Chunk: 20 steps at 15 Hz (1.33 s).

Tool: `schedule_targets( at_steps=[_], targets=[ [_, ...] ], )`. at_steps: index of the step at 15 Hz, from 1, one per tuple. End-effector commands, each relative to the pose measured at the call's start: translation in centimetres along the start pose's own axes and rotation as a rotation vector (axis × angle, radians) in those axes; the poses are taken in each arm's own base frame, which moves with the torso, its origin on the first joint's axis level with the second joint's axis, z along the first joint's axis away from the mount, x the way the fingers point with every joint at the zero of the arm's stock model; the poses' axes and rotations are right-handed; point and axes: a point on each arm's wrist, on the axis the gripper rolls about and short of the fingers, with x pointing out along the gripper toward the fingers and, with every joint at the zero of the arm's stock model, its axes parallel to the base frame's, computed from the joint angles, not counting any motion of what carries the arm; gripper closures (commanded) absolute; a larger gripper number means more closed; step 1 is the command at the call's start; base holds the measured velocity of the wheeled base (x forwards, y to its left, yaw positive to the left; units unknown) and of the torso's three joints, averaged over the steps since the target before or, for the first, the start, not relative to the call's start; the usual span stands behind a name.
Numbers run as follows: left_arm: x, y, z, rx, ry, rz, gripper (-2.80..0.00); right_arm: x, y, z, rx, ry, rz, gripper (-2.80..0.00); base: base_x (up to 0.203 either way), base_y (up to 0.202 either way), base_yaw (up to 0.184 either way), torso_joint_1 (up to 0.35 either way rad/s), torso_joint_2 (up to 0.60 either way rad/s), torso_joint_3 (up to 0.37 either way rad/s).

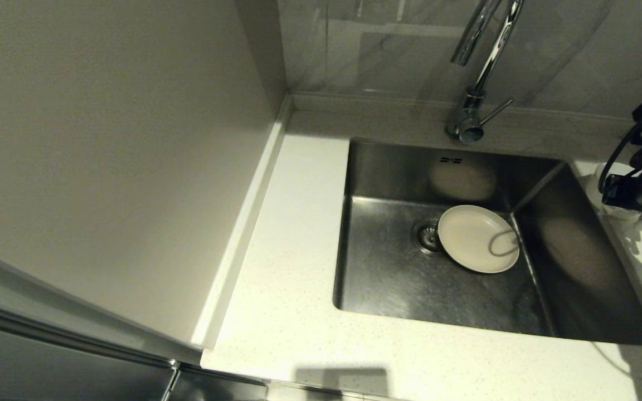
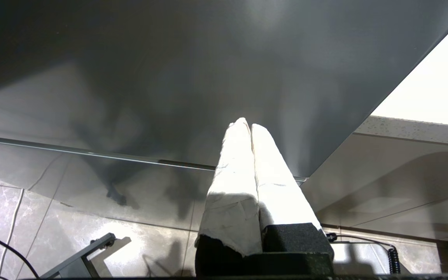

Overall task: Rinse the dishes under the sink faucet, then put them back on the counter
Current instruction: Place the spoon on the plate

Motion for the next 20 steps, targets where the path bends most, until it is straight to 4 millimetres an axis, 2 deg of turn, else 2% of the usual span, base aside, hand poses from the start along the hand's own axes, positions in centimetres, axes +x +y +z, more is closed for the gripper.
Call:
schedule_targets(
  at_steps=[1, 12, 17, 20],
  targets=[
    [0.0, 0.0, 0.0, 0.000, -0.004, 0.001, 0.00, 0.0, 0.0, 0.0, -0.002, 0.004, -0.003, 0.00, 0.000, 0.000, 0.000, 0.000, 0.00, 0.000],
    [0.0, 0.0, 0.0, 0.000, -0.004, 0.001, 0.00, -0.4, -0.1, 0.2, 0.002, -0.021, -0.003, 0.00, 0.000, 0.000, 0.000, 0.000, 0.00, 0.000],
    [0.0, 0.0, 0.0, 0.000, -0.004, 0.001, 0.00, -3.2, -0.6, 0.4, -0.059, -0.071, 0.018, 0.00, 0.000, 0.000, 0.000, 0.000, 0.00, 0.000],
    [0.0, 0.0, 0.0, 0.000, -0.004, 0.001, 0.00, -5.6, 0.7, -1.3, -0.199, -0.017, 0.051, 0.00, 0.000, 0.000, 0.000, 0.000, 0.00, 0.000]
  ],
)
